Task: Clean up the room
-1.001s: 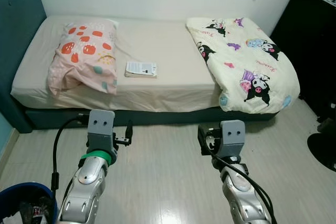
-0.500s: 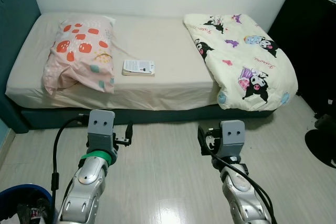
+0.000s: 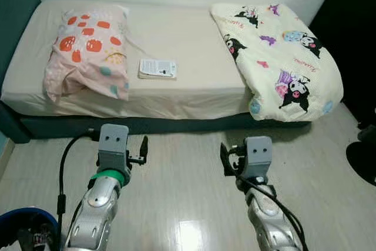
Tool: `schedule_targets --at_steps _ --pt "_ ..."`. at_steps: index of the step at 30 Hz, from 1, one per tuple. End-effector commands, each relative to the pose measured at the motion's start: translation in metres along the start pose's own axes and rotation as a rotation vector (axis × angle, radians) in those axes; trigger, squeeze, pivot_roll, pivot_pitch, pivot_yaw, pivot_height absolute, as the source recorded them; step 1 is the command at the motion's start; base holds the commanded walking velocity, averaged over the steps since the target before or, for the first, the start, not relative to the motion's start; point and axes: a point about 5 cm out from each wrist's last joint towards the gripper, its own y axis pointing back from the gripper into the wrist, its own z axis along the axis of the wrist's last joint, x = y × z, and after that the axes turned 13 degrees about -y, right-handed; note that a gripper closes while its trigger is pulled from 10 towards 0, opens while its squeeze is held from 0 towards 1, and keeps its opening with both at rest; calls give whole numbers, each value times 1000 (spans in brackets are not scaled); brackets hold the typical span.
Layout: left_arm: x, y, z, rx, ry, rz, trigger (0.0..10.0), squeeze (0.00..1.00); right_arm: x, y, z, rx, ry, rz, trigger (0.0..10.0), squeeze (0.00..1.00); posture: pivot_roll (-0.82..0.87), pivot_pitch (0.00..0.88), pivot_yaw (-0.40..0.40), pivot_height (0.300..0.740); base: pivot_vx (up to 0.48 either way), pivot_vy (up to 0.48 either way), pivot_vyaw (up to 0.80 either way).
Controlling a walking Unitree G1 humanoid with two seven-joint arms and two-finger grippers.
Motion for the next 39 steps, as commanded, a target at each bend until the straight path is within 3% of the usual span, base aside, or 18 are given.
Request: schedule_targets --at_steps 1,5,8,11,12,15,18,22,28,32,34,38,39 --pt "-3 5 -11 25 -17 -10 10000 0 -11 8 -16 58 -15 -34 10000 0 0 51 -34 740 0 0 0" --pt "-5 8 -18 33 -28 -24 10000 0 -16 12 -29 106 -37 -60 10000 0 -1 51 -34 740 0 0 0" --pt "-11 15 -42 106 -59 -55 10000 0 -22 19 -52 199 -80 -106 10000 0 1 53 -34 740 0 0 0" --pt "-12 17 -51 137 -76 -62 10000 0 -25 22 -60 231 -91 -123 10000 0 1 53 -34 740 0 0 0" --pt "-16 23 -69 180 -140 -96 10000 0 -29 27 -70 261 -62 -150 10000 0 1 51 -36 740 0 0 0" --pt "-16 23 -69 180 -140 -96 10000 0 -29 27 -70 261 -62 -150 10000 0 1 51 -36 740 0 0 0" --pt "-20 37 -95 244 -222 -148 10000 0 -34 35 -80 294 -2 -138 10000 0 5 42 -26 740 0 0 0" --pt "-19 42 -106 275 -240 -158 10000 0 -33 36 -82 298 32 -110 10000 0 1 39 -25 740 0 0 0" --pt "-19 41 -102 254 -192 -151 10000 0 -19 27 -71 223 53 -39 10000 0 0 34 -22 740 0 0 0" --pt "-22 32 -83 164 -151 -143 10000 0 -4 17 -53 95 74 18 10000 0 4 32 -22 740 0 0 0" --pt "-22 32 -83 164 -151 -143 10000 0 -4 17 -53 95 74 18 10000 0 4 32 -22 740 0 0 0" --pt "-26 16 -36 -41 -110 -112 10000 0 4 6 -19 -102 88 28 10000 0 10 21 -24 740 0 0 0" --pt "-26 16 -36 -41 -110 -112 10000 0 4 6 -19 -102 88 28 10000 0 10 21 -24 740 0 0 0"
